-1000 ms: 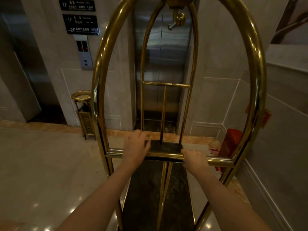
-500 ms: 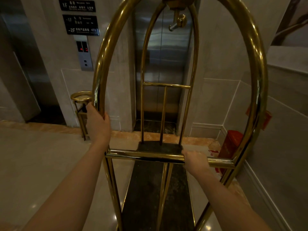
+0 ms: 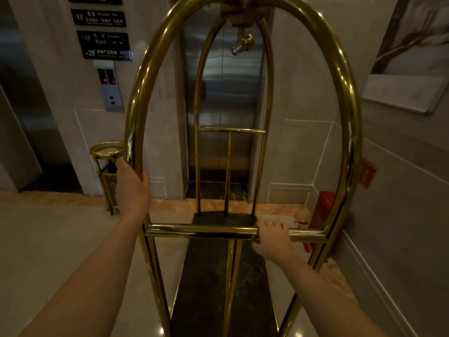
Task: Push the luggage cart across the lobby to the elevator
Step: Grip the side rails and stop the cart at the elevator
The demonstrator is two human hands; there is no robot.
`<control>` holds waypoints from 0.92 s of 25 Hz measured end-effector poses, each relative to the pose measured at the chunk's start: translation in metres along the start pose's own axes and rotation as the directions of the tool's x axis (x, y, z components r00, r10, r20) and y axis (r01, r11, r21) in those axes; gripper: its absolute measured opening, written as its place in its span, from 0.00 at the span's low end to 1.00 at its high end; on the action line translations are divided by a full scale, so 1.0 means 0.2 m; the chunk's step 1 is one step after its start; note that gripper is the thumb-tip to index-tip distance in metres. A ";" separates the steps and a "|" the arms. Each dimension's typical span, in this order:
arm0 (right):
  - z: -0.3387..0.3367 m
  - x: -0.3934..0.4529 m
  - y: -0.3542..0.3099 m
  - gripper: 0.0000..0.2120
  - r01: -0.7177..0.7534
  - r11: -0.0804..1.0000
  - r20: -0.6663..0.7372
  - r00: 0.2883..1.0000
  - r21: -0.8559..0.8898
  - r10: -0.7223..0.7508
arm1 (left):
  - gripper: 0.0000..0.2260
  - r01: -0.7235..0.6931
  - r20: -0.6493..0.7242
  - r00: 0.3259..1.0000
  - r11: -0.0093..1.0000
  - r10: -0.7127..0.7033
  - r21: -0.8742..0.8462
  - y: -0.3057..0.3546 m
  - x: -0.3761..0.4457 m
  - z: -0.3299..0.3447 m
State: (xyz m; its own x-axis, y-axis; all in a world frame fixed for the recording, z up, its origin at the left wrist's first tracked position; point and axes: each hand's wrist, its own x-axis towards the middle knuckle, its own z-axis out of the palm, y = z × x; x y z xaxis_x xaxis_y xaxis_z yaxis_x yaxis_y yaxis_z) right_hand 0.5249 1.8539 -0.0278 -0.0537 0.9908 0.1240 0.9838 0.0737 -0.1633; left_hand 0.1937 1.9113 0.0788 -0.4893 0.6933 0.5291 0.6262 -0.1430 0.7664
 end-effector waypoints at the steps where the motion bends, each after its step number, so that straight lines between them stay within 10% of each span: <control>1: -0.05 -0.03 -0.01 0.17 -0.001 0.987 0.024 1.000 0.162 -0.003 | 0.19 0.003 0.005 1.000 1.000 -0.004 0.003 0.00 0.00 0.00; 4: -0.26 -0.09 0.00 0.10 0.055 0.894 -0.284 0.955 0.445 0.083 | 0.19 -0.002 0.017 1.000 1.000 0.003 -0.012 0.01 0.00 -0.01; 7: -0.56 -0.06 0.11 0.11 -0.024 0.987 -0.788 0.599 0.161 0.143 | 0.20 0.008 0.023 1.000 1.000 -0.008 -0.011 0.01 0.00 -0.01; 10: -0.78 -0.01 0.27 0.13 -0.133 0.979 -0.891 0.409 0.155 0.197 | 0.21 0.003 0.037 0.999 1.000 -0.002 -0.024 0.01 0.01 -0.01; 17: -0.69 0.03 0.42 0.26 -0.065 0.826 -0.719 0.458 0.560 0.523 | 0.20 0.027 0.038 0.999 0.999 -0.026 -0.025 -0.01 0.02 0.00; 23: -0.67 0.09 0.46 0.15 -0.139 0.760 -0.645 0.447 0.635 0.620 | 0.18 0.011 -0.037 0.999 1.000 -0.011 -0.018 -0.02 0.01 0.04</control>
State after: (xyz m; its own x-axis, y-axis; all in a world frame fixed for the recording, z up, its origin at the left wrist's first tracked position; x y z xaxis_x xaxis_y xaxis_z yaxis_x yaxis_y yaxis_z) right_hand 0.6371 1.8628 0.0910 0.6966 0.4152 0.5852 0.6465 -0.0094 -0.7629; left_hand 0.1946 1.9187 0.0742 -0.5184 0.6684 0.5334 0.6100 -0.1480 0.7784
